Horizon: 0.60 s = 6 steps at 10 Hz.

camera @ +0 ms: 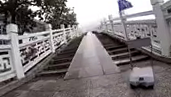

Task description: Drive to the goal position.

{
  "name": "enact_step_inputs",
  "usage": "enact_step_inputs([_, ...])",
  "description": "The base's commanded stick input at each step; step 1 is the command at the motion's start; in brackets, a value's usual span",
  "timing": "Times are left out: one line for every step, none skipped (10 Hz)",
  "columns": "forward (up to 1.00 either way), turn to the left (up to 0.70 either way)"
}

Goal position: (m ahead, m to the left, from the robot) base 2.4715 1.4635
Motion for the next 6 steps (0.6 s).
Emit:
enact_step_inputs([0.03, 0.01])
enact_step_inputs([0.03, 0.01])
enact_step_inputs([0.03, 0.01])
enact_step_inputs([0.03, 0.01])
enact_step_inputs([0.03, 0.01])
enact_step_inputs([0.03, 0.01])
